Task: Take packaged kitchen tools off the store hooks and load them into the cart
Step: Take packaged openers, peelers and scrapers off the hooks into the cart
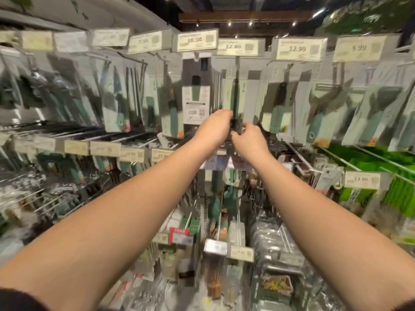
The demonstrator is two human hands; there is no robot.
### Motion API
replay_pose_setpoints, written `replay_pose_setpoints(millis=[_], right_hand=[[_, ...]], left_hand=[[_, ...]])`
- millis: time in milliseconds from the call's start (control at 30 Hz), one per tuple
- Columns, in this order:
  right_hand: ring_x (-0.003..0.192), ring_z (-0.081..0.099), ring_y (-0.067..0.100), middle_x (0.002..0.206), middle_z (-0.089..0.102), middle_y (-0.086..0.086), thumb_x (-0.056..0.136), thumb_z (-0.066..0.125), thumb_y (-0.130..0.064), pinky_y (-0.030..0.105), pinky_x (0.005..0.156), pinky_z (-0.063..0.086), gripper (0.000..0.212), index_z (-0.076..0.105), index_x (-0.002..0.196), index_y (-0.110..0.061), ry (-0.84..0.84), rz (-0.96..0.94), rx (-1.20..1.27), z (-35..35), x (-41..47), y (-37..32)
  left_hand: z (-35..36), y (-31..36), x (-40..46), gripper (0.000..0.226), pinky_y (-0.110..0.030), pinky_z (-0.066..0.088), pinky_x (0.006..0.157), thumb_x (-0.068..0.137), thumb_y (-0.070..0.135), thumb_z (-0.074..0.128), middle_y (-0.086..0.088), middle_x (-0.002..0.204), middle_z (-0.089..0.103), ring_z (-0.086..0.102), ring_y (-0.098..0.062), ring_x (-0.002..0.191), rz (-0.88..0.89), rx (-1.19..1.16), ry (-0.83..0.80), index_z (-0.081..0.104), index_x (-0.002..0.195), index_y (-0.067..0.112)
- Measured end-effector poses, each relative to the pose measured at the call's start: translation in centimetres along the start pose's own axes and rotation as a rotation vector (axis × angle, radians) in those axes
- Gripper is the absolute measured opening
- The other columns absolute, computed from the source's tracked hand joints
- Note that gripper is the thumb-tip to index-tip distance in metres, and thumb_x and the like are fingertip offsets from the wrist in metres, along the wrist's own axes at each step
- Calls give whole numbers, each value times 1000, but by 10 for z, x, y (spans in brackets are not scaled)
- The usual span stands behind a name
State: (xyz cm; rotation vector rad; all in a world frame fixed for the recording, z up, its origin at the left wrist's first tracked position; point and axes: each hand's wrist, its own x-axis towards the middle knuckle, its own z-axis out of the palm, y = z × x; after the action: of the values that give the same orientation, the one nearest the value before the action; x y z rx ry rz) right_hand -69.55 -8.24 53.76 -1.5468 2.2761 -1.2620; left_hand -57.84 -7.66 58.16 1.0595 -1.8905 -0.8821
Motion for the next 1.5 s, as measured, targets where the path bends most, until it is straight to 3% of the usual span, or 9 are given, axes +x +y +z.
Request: replay_pose_setpoints(millis=[100, 233, 433, 633, 867, 1067, 1267, 1400, 1500], right_hand=[[104, 60, 26, 124, 64, 8, 97, 52, -32, 28, 78, 39, 38, 60, 129, -12, -14, -63, -30, -3, -62, -11], [93, 57, 20, 110, 67, 3, 98, 51, -33, 28, 75, 39, 26, 65, 115, -19, -250, -104, -77, 34, -151, -26], [105, 62, 26, 105, 68, 5, 97, 55, -30, 29, 75, 39, 17, 66, 102, -19, -576, -163, -97, 131, -260, -43], [109, 61, 30, 112, 68, 10, 99, 51, -32, 33, 79, 44, 27, 65, 111, -13, -875, -271, -171, 228, -353, -57], [91, 63, 30, 93, 68, 9, 96, 54, -23, 34, 80, 47, 20, 69, 95, -10, -1075, -315, -123, 327, -432, -81], [68, 60, 10, 83, 59, -2, 101, 49, -31, 24, 56, 40, 14, 61, 95, -28, -1365, -417, -133, 416, -467, -101], [64, 56, 9, 82, 60, -1, 102, 49, -28, 16, 48, 38, 15, 57, 93, -19, -1551, -342, -313, 544, -479, -104], [61, 52, 8, 79, 55, -3, 103, 47, -24, 19, 49, 40, 11, 49, 93, -20, -1607, -257, -380, 632, -485, -107], [60, 53, 10, 78, 57, -2, 104, 46, -24, 25, 55, 49, 12, 52, 99, -16, -1618, -208, -409, 694, -496, -105]], left_hand=[[-37, -21, -62, 33, -33, 42, 104, 102, 31, 43, -3, 133, 62, 57, -21, 121, 46, 58, 8, 64, 125, 20], [-93, -75, -152, 29, -26, 37, 82, 102, 34, 48, 11, 117, 63, 57, -10, 104, -42, 192, -2, 67, 122, 25], [-158, -177, -262, 22, -21, 34, 71, 100, 28, 53, 7, 102, 65, 57, -10, 96, -308, 263, 27, 71, 110, 22], [-209, -269, -370, 25, -36, 35, 71, 102, 19, 50, -17, 101, 67, 60, -28, 94, -589, 334, 97, 68, 101, 2], [-248, -361, -467, 25, -27, 34, 49, 105, 27, 43, 3, 95, 66, 50, -8, 67, -1022, 309, 196, 66, 107, 18], [-264, -443, -504, 26, -28, 44, 61, 105, 29, 40, -1, 88, 63, 59, -18, 76, -1148, 307, 70, 60, 100, 15], [-298, -546, -498, 24, -32, 47, 67, 102, 23, 40, -5, 90, 67, 56, -22, 75, -1364, 194, 121, 58, 91, 11], [-320, -618, -488, 29, -40, 57, 83, 101, 22, 41, -13, 101, 68, 67, -29, 87, -1464, 114, 165, 62, 110, 5], [-335, -669, -484, 31, -34, 54, 78, 101, 21, 42, -13, 107, 68, 66, -27, 91, -1531, 84, 206, 61, 118, 2]])
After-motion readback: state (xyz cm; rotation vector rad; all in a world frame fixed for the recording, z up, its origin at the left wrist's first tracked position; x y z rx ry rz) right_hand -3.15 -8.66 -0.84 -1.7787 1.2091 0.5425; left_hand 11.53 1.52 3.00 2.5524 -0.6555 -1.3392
